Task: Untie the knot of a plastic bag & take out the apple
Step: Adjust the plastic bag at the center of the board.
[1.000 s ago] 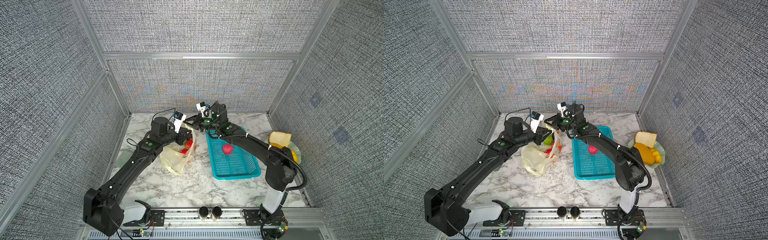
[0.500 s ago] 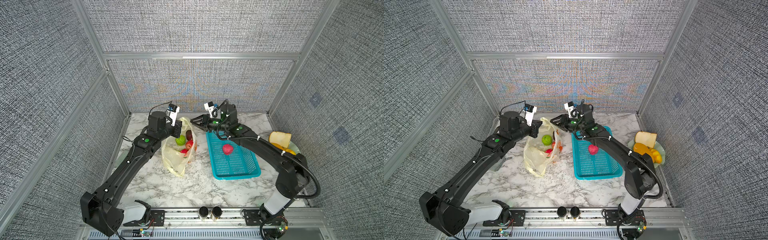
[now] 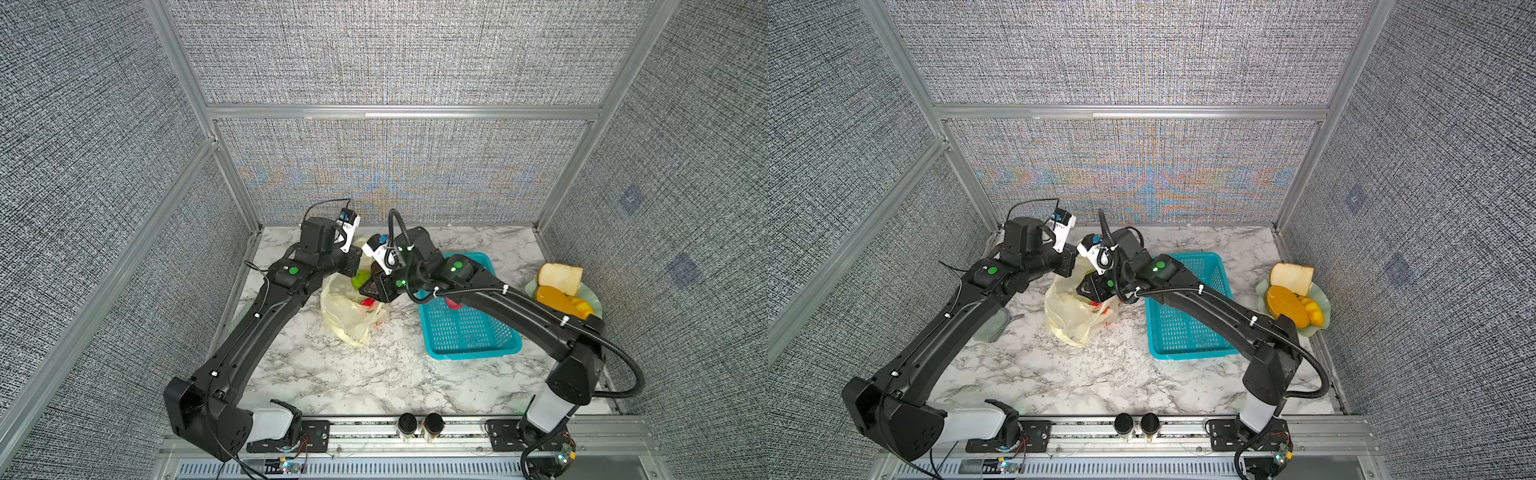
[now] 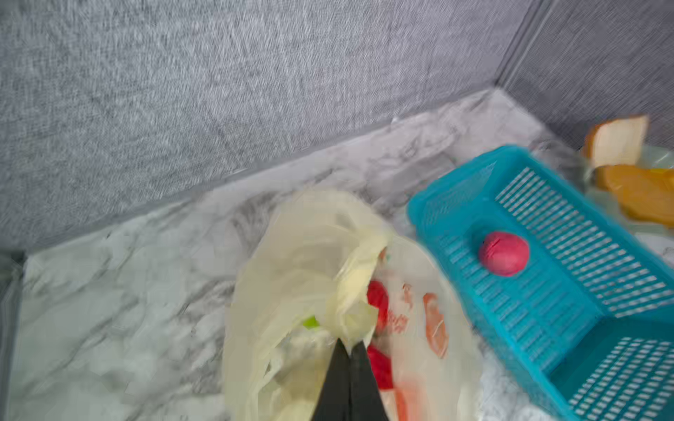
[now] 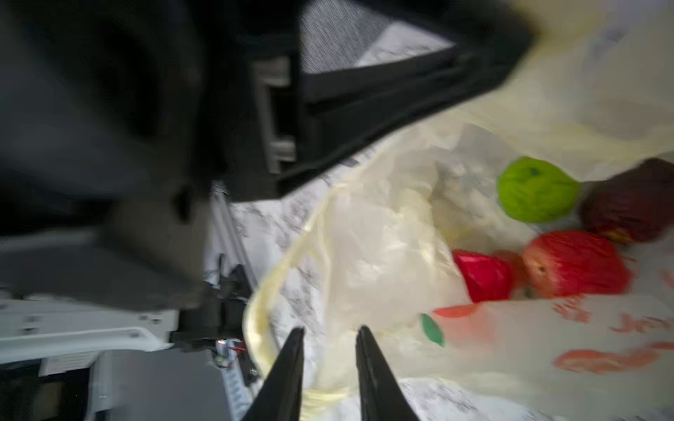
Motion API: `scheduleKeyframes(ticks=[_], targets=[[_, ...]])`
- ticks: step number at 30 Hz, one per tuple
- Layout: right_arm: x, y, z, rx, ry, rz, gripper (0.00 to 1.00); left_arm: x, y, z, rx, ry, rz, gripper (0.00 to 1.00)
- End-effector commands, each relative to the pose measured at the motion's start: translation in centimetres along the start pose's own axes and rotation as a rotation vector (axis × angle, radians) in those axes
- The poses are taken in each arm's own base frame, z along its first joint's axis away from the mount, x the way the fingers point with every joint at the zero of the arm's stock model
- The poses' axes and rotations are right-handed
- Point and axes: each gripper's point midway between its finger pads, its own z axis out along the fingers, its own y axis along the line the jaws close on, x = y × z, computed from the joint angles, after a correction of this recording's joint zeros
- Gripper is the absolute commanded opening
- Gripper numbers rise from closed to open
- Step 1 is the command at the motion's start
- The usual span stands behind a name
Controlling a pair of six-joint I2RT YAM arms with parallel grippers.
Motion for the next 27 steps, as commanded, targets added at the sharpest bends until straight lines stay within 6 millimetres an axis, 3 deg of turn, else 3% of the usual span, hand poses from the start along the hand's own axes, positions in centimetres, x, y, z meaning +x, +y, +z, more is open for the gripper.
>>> scheduleKeyframes(ticks=[1,6,11,14,19,23,25,27], targets=[[2.6,-4.7,2.1,0.230,0.067,-0.029,0.24,0.1,0.1,0.1,-0.011,-0.002,-0.011,0.00],[3.8,-8.6,5.4,0.350,0.078,-0.050,0.22,1.5,1.1,0.3,-0.068,0.026,-0.048,0.00],[6.6,-9.5,8.5,0.325,0.197,-0.046,0.22,1.3,2.8,-0.5,-0.165,0.007,-0.100,0.00],[9.5,-9.2,8.0,0.290,0.289,-0.053,0.21,1.0,3.3,-1.0,-0.185,0.005,-0.105,0.00],[14.9,-9.3,5.0,0.292,0.426,-0.069,0.21,0.9,3.7,-1.4,-0.196,-0.005,-0.119,0.00],[19.1,-9.7,3.7,0.283,0.549,-0.053,0.21,1.2,3.7,-1.0,-0.191,0.003,-0.130,0.00],[19.9,-9.9,3.4,0.286,0.574,-0.056,0.20,1.4,3.6,-0.7,-0.184,0.009,-0.133,0.00],[18.6,-9.5,3.2,0.290,0.535,-0.075,0.21,1.4,3.4,-0.5,-0.170,0.008,-0.138,0.00]])
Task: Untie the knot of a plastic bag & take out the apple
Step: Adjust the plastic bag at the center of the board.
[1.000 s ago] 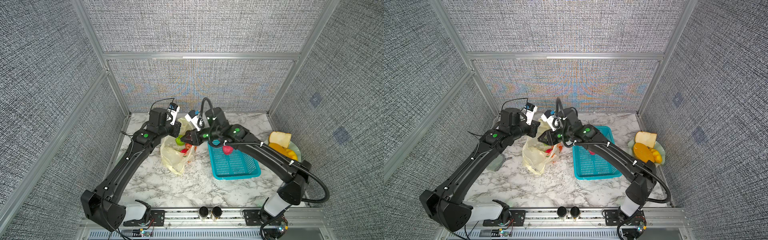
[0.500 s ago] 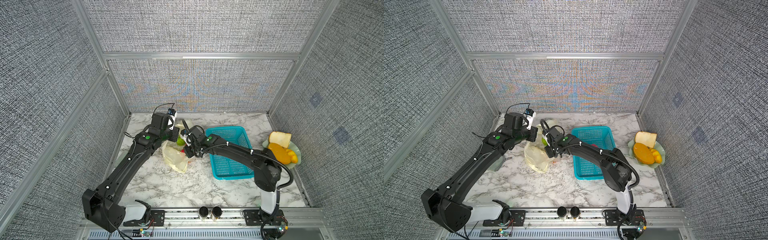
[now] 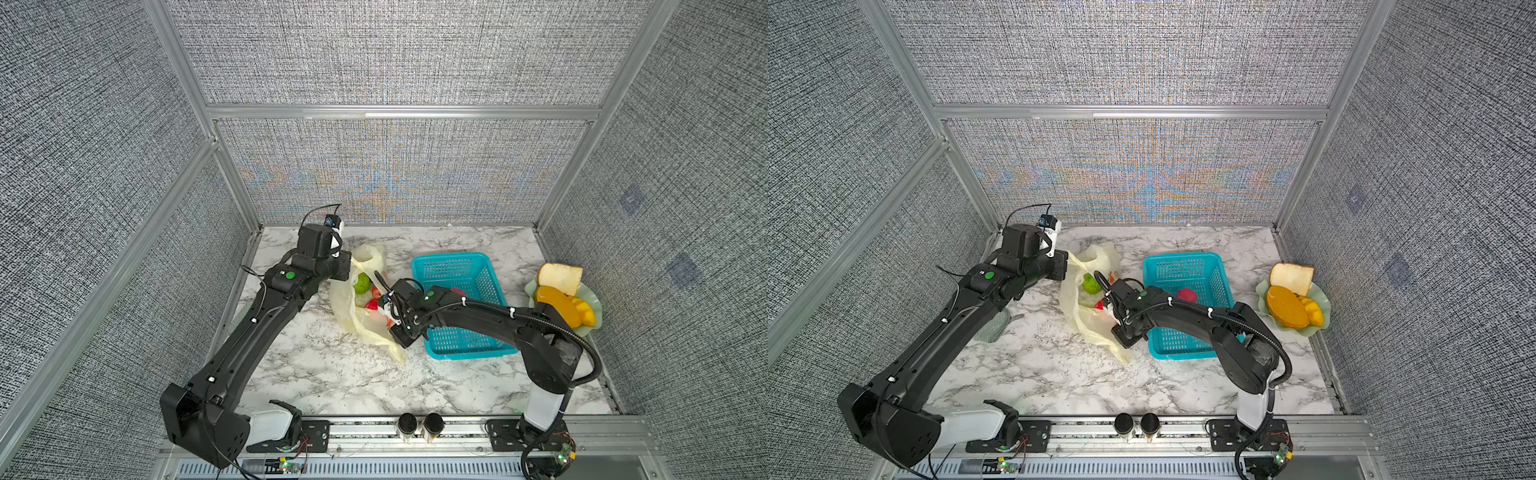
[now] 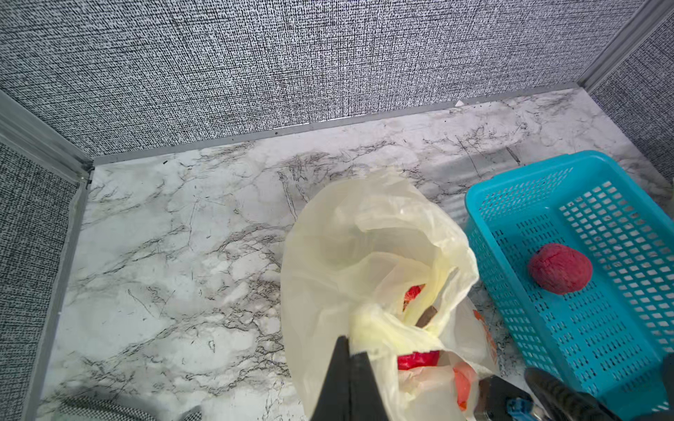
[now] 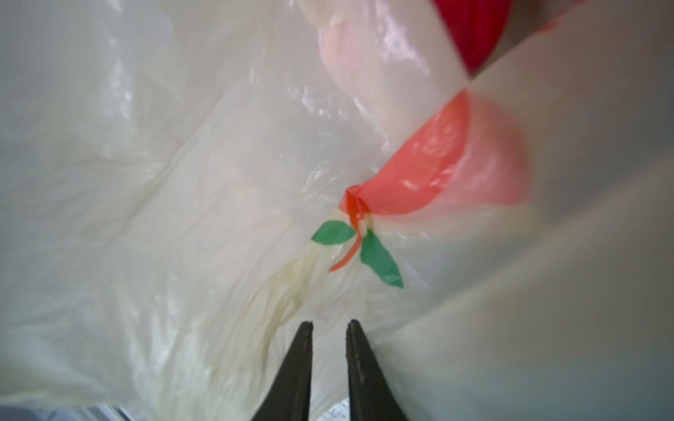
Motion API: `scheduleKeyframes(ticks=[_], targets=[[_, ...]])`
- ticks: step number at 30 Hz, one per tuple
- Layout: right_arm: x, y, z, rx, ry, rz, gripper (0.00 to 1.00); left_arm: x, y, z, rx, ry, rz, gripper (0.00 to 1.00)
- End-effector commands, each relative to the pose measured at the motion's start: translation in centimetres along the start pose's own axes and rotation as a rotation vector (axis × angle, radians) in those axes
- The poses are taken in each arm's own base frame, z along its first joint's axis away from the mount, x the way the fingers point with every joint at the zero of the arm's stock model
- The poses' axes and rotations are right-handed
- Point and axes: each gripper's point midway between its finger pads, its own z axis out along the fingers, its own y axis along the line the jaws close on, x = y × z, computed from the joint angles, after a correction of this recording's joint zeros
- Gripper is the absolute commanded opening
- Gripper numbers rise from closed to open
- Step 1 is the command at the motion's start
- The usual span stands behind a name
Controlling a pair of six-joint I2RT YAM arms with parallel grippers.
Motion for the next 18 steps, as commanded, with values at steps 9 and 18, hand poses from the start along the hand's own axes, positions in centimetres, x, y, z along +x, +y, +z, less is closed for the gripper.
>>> scheduleKeyframes(ticks=[9,18], targets=[[-10.9,3.6,-10.6,-0.109,-0.371,-0.035,0.28,-0.7,-0.5,-0.3,0.033,-0.029,-0.024,0.00],[-11.2,0.7,-3.9,0.013,-0.173,0.059,0.31,-0.7,-0.6,-0.9,0.039,-0.046,-0.035,0.00]])
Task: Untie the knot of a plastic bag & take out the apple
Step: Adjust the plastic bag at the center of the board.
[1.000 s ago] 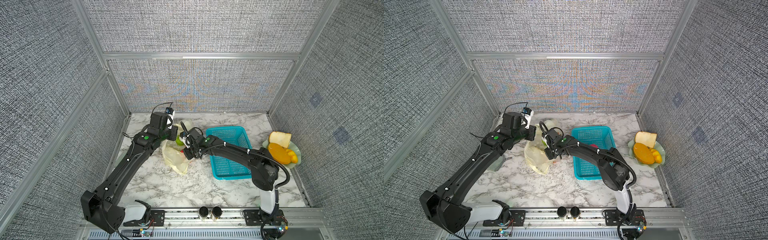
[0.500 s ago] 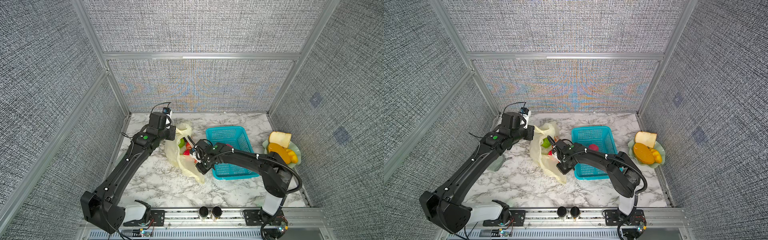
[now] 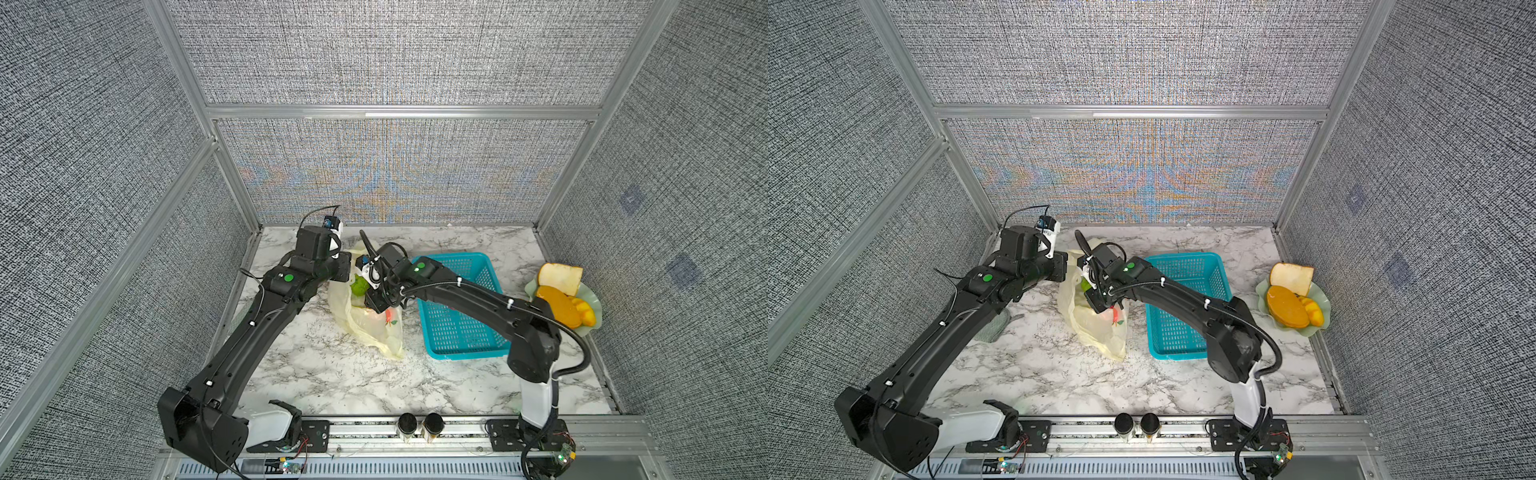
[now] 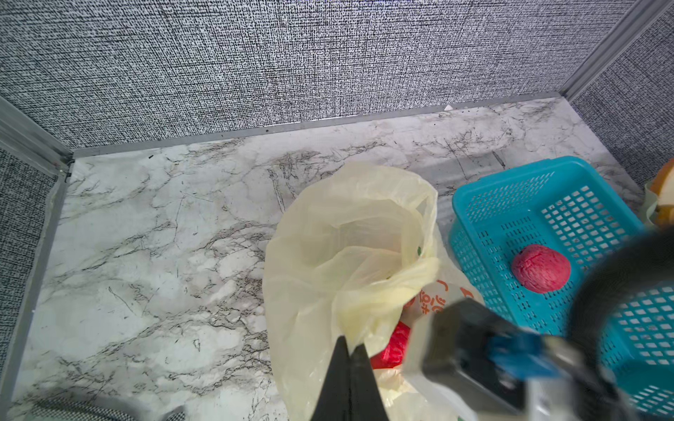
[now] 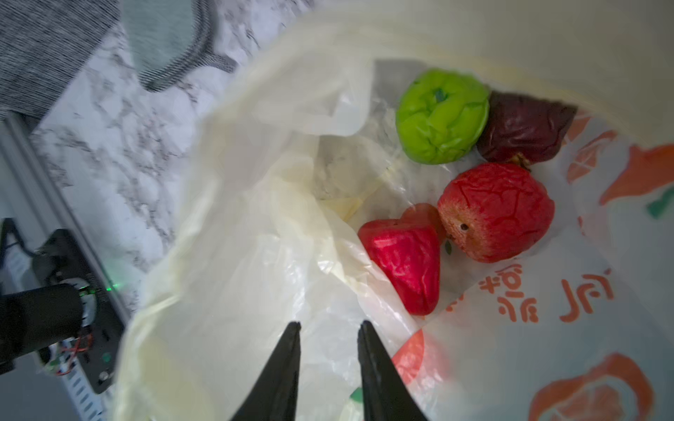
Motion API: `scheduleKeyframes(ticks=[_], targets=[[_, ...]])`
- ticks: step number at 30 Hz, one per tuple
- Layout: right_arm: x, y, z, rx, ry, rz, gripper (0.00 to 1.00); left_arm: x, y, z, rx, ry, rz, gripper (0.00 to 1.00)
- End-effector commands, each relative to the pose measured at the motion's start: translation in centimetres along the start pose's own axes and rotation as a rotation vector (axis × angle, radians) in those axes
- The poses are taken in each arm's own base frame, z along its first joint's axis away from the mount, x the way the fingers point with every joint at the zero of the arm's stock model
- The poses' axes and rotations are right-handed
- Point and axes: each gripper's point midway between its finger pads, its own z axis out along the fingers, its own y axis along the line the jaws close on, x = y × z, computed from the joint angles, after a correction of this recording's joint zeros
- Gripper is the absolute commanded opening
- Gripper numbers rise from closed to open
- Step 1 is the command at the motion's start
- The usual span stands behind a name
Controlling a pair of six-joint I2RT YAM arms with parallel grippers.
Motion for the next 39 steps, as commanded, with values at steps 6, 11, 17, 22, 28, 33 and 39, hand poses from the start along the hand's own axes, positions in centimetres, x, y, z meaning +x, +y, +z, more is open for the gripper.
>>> scheduleKeyframes(ticks=[6,11,17,22,28,33,39], targets=[[1.6,-2.7,3.1,0.121,0.096,0.063,0.53,-0.3,-0.2,-0.3,0.014,-0.029,-0.010,0.00],[1.0,-3.4,5.2,0.139,0.107,0.082,0.54,-0.1,-0.2,-0.2,0.019,-0.026,-0.011,0.00],[2.0,-4.8,7.3,0.203,0.150,0.104,0.55,-0.1,-0.3,-0.4,0.021,-0.028,-0.001,0.00],[3.4,-5.3,8.7,0.213,0.184,0.113,0.59,0.0,-0.3,-0.2,0.022,-0.027,0.011,0.00],[4.8,-5.0,10.0,0.185,0.240,0.126,0.57,0.0,-0.3,0.2,0.024,-0.023,0.026,0.00],[1.7,-5.1,7.4,0.206,0.100,0.122,0.24,0.0,-0.1,0.1,0.014,-0.026,0.034,0.00],[-3.1,-5.2,2.6,0.255,-0.224,0.092,0.15,-0.1,0.1,-0.1,0.003,-0.035,0.040,0.00]])
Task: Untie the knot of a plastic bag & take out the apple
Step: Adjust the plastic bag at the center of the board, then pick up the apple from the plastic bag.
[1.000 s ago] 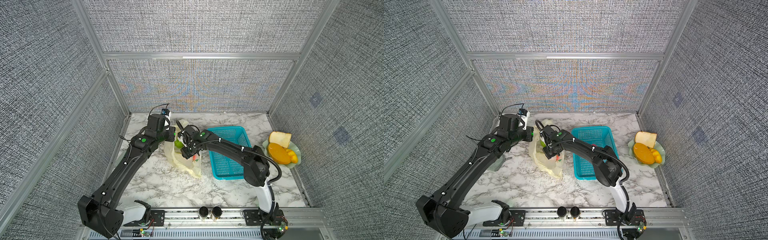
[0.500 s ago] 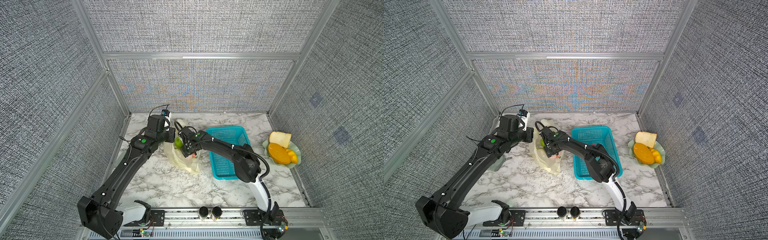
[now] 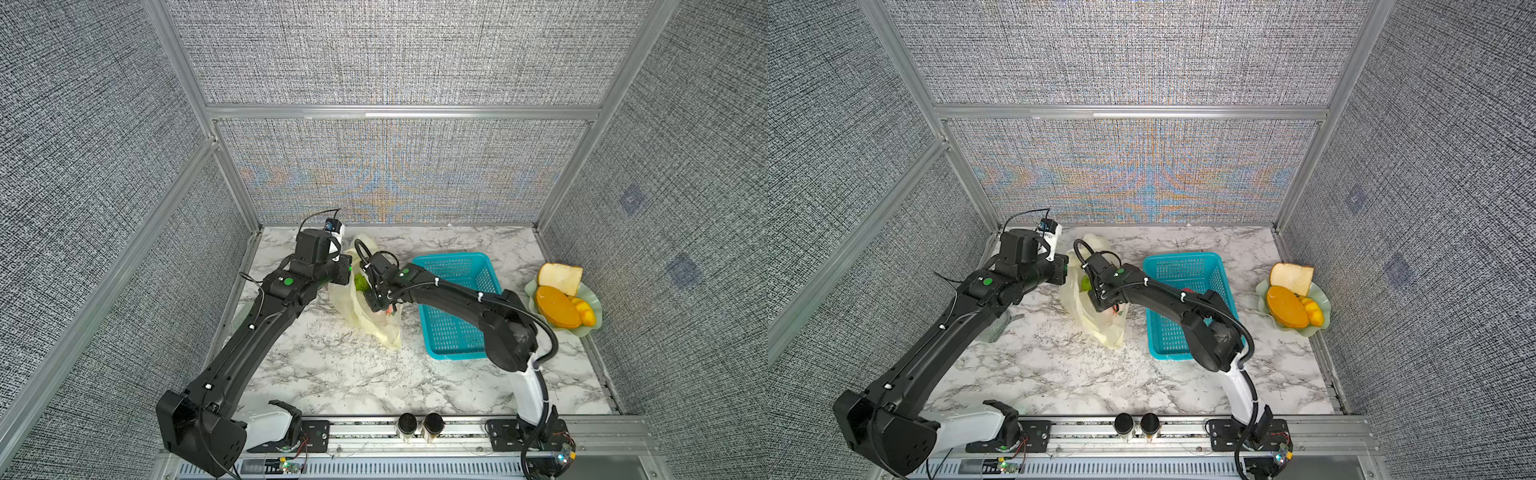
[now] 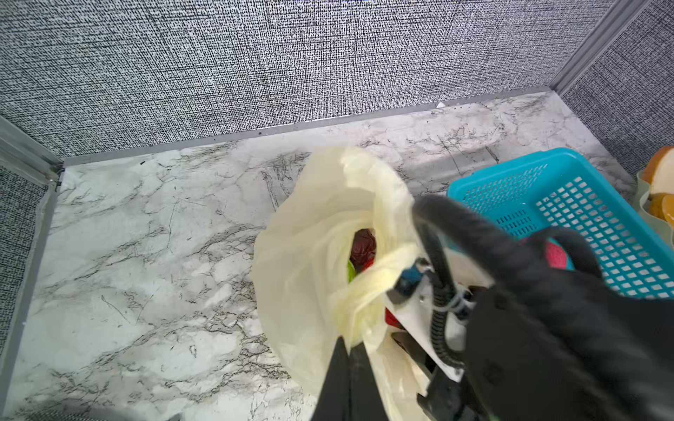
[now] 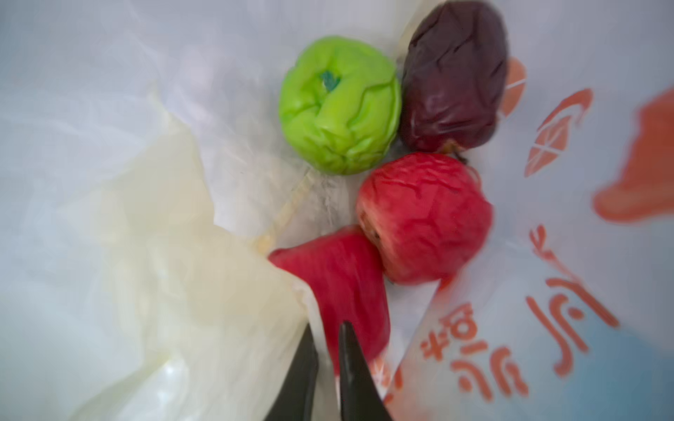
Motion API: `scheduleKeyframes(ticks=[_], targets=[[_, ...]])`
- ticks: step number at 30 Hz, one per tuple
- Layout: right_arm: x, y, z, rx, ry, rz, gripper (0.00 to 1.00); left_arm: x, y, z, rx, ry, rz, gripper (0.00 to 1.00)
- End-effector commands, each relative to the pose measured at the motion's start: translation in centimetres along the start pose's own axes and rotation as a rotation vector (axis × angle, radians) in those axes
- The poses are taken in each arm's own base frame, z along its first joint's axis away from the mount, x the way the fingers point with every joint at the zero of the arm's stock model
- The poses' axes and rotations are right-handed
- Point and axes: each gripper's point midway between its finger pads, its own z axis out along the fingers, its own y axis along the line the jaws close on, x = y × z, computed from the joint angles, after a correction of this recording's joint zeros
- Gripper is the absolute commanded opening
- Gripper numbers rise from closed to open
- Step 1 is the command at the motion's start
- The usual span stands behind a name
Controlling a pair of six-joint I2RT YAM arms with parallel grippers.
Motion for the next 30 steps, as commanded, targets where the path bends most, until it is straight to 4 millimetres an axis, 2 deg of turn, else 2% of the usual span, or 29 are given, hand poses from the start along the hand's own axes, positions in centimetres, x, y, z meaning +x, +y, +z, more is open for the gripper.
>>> scheduleKeyframes(ticks=[1,3,4,7,10,12,15,18,20,23,26,30], targets=[[-3.2,-0.1,-1.4,0.006,-0.187,0.009,0.18,-0.5,0.3,-0.2,-0.013,-0.021,0.009,0.00],[-3.4,1.0,-1.5,-0.066,-0.169,-0.003,0.39,-0.5,0.3,-0.1,-0.014,-0.015,0.009,0.00],[-3.1,1.8,-1.6,-0.111,-0.134,-0.015,0.44,-0.5,0.2,-0.1,-0.013,-0.012,0.010,0.00],[-1.2,4.6,-2.4,-0.276,-0.015,-0.055,0.46,-0.6,0.3,-0.3,-0.019,-0.013,0.013,0.00],[1.1,5.6,-3.8,-0.356,0.052,-0.066,0.46,-0.6,0.5,-0.4,-0.027,-0.015,0.015,0.00],[1.7,4.7,-4.5,-0.322,0.046,-0.064,0.41,-0.5,0.6,-0.4,-0.033,-0.013,0.013,0.00],[0.1,2.6,-4.3,-0.203,-0.058,-0.036,0.37,-0.4,0.7,-0.3,-0.037,-0.013,0.009,0.00],[-2.4,2.1,-3.1,-0.159,-0.120,-0.003,0.41,-0.5,0.5,-0.4,-0.027,-0.016,0.004,0.00],[-3.9,2.0,-1.8,-0.125,-0.119,0.005,0.58,-0.5,0.5,-0.5,-0.023,-0.016,0.003,0.00],[-5.0,2.0,0.6,-0.085,-0.087,-0.009,0.76,-0.5,0.5,-0.5,-0.022,-0.014,-0.003,0.00],[-5.4,2.2,2.6,-0.072,-0.075,-0.012,0.79,-0.4,0.3,-0.6,-0.014,-0.017,-0.010,0.00],[-5.8,1.0,4.6,0.006,-0.096,0.000,0.79,-0.4,0.3,-0.7,-0.013,-0.023,-0.013,0.00]])
